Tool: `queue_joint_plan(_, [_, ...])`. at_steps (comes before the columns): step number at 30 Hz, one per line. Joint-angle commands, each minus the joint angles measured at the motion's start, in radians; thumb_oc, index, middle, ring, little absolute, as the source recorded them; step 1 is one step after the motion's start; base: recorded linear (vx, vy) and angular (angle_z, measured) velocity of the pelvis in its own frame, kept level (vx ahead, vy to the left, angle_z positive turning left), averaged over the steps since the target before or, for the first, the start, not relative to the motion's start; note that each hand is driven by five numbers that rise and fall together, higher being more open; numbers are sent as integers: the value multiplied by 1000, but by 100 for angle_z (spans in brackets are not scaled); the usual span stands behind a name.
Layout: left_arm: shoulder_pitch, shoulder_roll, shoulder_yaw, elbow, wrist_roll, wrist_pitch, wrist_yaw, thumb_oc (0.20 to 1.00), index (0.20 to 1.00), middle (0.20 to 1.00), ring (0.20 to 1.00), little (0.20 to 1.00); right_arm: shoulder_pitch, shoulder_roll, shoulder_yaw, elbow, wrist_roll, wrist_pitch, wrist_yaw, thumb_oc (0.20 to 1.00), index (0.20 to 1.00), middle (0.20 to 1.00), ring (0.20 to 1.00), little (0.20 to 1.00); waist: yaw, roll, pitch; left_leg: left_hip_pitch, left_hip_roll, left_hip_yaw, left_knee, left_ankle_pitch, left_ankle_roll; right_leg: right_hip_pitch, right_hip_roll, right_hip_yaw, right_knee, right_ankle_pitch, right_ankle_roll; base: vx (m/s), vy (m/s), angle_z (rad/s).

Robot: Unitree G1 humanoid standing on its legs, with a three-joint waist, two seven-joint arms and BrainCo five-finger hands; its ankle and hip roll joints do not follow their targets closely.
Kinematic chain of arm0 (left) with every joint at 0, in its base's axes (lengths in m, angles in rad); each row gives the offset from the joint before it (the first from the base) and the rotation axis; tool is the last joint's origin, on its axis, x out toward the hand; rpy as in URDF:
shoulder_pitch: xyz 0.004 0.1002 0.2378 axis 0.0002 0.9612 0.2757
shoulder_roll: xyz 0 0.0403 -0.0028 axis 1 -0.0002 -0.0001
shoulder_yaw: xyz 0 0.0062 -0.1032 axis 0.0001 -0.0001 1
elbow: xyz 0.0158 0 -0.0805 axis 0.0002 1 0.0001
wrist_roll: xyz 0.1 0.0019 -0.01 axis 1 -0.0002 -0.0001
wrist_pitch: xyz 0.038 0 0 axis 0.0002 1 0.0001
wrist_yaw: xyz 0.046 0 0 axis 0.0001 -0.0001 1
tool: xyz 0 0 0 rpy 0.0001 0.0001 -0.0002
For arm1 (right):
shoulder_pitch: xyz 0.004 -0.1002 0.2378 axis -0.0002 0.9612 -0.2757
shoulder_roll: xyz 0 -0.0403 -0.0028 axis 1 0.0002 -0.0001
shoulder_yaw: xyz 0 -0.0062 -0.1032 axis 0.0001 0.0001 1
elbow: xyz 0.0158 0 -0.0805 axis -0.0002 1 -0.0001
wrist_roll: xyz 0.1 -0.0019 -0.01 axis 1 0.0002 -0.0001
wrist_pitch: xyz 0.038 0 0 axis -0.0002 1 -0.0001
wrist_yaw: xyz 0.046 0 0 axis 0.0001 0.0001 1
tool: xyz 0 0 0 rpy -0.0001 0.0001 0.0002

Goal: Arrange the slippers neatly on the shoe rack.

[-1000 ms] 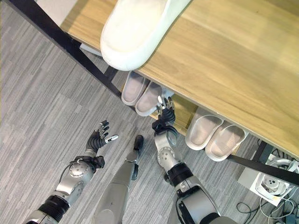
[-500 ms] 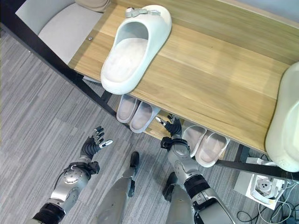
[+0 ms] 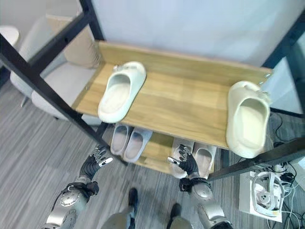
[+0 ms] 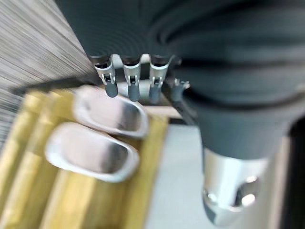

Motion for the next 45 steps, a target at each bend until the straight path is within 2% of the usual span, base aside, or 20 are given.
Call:
queue_joint_plan(1, [-29, 21, 39, -24, 72, -25, -46, 1000, 1000, 1000, 1000, 1000, -11, 0, -29, -91, -93, -52, 89, 1000, 1000, 1000, 1000, 1000, 3, -40, 6, 79, -7, -17, -7, -123, -53, 72, -75, -16, -160, 106, 77, 79, -14, -19])
queue_joint_plan(3, [-24, 29, 22, 1, 155, -20, -84, 1000, 1000, 1000, 1000, 1000, 94, 5, -52, -92, -122, -62, 134, 1000, 1000, 1000, 1000, 1000, -27, -28, -18, 105, -4, 11, -7, -132, -55, 81, -74, 6, -167, 104, 84, 65, 4, -24])
queue_joint_plan(9, [-39, 82, -50, 19, 290, -11, -158, 1000, 1000, 1000, 1000, 1000, 176, -9, -79, -68, -193, -63, 161, 1000, 1000, 1000, 1000, 1000, -66, -15, -30, 124, 2, 44, -7, -143, -53, 74, -67, 43, -167, 104, 89, 18, -5, -22])
queue_joint_plan(10, [-67, 127, -134, -1, 369, -13, -232, 1000, 1000, 1000, 1000, 1000, 222, -31, -101, -50, -236, -63, 178, 1000, 1000, 1000, 1000, 1000, -102, -6, -38, 137, 8, 64, -7, -153, -52, 72, -63, 61, -167, 105, 91, 31, -21, -43])
queue_joint_plan(11, [-67, 127, -135, -1, 369, -13, -232, 1000, 1000, 1000, 1000, 1000, 223, -31, -102, -50, -236, -63, 179, 1000, 1000, 1000, 1000, 1000, -100, -6, -37, 138, 8, 65, -7, -153, -52, 72, -63, 62, -167, 105, 91, 40, -23, -52])
queue_joint_plan(15, [-186, 151, -301, -75, 426, -17, -319, 1000, 1000, 1000, 1000, 1000, 246, -48, -109, -3, -257, -55, 190, 1000, 1000, 1000, 1000, 1000, -157, 4, -45, 153, 10, 85, -7, -167, -49, 69, -59, 89, -167, 104, 94, 16, -9, -25])
queue_joint_plan(18, [-355, 115, -435, -200, 341, -21, -362, 1000, 1000, 1000, 1000, 1000, 248, -56, -88, 25, -259, -52, 189, 1000, 1000, 1000, 1000, 1000, -195, 8, -47, 161, 10, 97, -7, -175, -46, 64, -58, 104, -167, 107, 96, 11, -20, -21])
queue_joint_plan(21, [-415, 87, -465, -249, 279, -14, -375, 1000, 1000, 1000, 1000, 1000, 233, -54, -74, 40, -263, -50, 187, 1000, 1000, 1000, 1000, 1000, -204, 8, -45, 164, 11, 101, -7, -175, -43, 62, -58, 110, -167, 110, 97, -8, -20, -17])
queue_joint_plan(25, [-498, 40, -468, -367, 112, -6, -394, 1000, 1000, 1000, 1000, 1000, 209, -34, -46, 51, -253, -50, 182, 1000, 1000, 1000, 1000, 1000, -207, 8, -44, 172, 14, 109, -7, -177, -41, 61, -55, 120, -167, 110, 95, 0, -27, -6])
queue_joint_plan(28, [-525, 7, -432, -446, -5, -4, -387, 1000, 1000, 1000, 1000, 1000, 209, -18, -32, 50, -238, -50, 184, 1000, 1000, 1000, 1000, 1000, -203, 4, -45, 176, 18, 109, -7, -174, -41, 62, -51, 124, -167, 107, 93, 1, -34, -2])
queue_joint_plan(32, [-540, -10, -350, -522, -53, -44, -319, 1000, 1000, 1000, 1000, 1000, 216, 7, -22, 44, -209, -56, 183, 1000, 1000, 1000, 1000, 1000, -189, -2, -46, 179, 20, 101, -7, -171, -44, 73, -48, 116, -167, 102, 87, 14, -54, 1])
queue_joint_plan(33, [-546, -18, -295, -532, -25, -74, -254, 1000, 1000, 1000, 1000, 1000, 221, 20, -17, 43, -193, -61, 180, 1000, 1000, 1000, 1000, 1000, -179, -7, -48, 177, 21, 95, -7, -170, -46, 77, -46, 111, -167, 99, 85, 19, -56, 3])
queue_joint_plan(35, [-550, -18, -260, -528, 11, -95, -210, 1000, 1000, 1000, 1000, 1000, 225, 26, -15, 43, -183, -66, 178, 1000, 1000, 1000, 1000, 1000, -174, -10, -48, 177, 22, 93, -7, -169, -47, 81, -46, 108, -167, 97, 84, 24, -57, 5])
queue_joint_plan(36, [-559, -20, -198, -517, 95, -126, -114, 1000, 1000, 1000, 1000, 1000, 226, 36, -8, 49, -165, -74, 170, 1000, 1000, 1000, 1000, 1000, -167, -14, -47, 179, 23, 87, -7, -167, -49, 87, -44, 100, -167, 94, 82, 27, -57, 5])
queue_joint_plan(37, [-559, -20, -198, -517, 95, -125, -114, 1000, 1000, 1000, 1000, 1000, 226, 36, -8, 49, -165, -74, 170, 1000, 1000, 1000, 1000, 1000, -167, -14, -47, 179, 23, 87, -7, -167, -49, 88, -44, 100, -167, 94, 82, 31, -57, 6])
queue_joint_plan(41, [-588, 45, -78, -500, 330, -158, 64, 1000, 1000, 1000, 1000, 1000, 241, 35, -10, 49, -145, -93, 159, 1000, 1000, 1000, 1000, 1000, -157, -14, -53, 184, 27, 85, -7, -166, -55, 95, -40, 96, -167, 89, 81, 46, -38, 4])
queue_joint_plan(42, [-623, 121, -34, -488, 543, -151, 179, 1000, 1000, 1000, 1000, 1000, 242, 25, -7, 55, -140, -105, 154, 1000, 1000, 1000, 1000, 1000, -153, -13, -56, 187, 29, 86, -7, -167, -59, 100, -38, 91, -167, 88, 83, 58, -41, 6])
queue_joint_plan(43, [-623, 121, -34, -488, 545, -151, 182, 1000, 1000, 1000, 1000, 1000, 241, 25, -6, 55, -140, -105, 154, 1000, 1000, 1000, 1000, 1000, -155, -13, -55, 187, 29, 85, -7, -167, -59, 101, -38, 90, -167, 87, 83, 62, -45, 9])
queue_joint_plan(44, [-633, 163, -11, -486, 645, -142, 220, 1000, 1000, 1000, 1000, 1000, 236, 20, -2, 62, -135, -108, 150, 1000, 1000, 1000, 1000, 1000, -152, -11, -58, 189, 30, 85, -7, -168, -60, 101, -37, 89, -167, 87, 83, 20, -14, 11])
queue_joint_plan(45, [-632, 164, -11, -487, 647, -142, 221, 1000, 1000, 1000, 1000, 1000, 235, 20, 0, 63, -135, -108, 150, 1000, 1000, 1000, 1000, 1000, -153, -12, -58, 189, 30, 85, -7, -168, -60, 101, -37, 89, -167, 87, 83, 30, -20, 13])
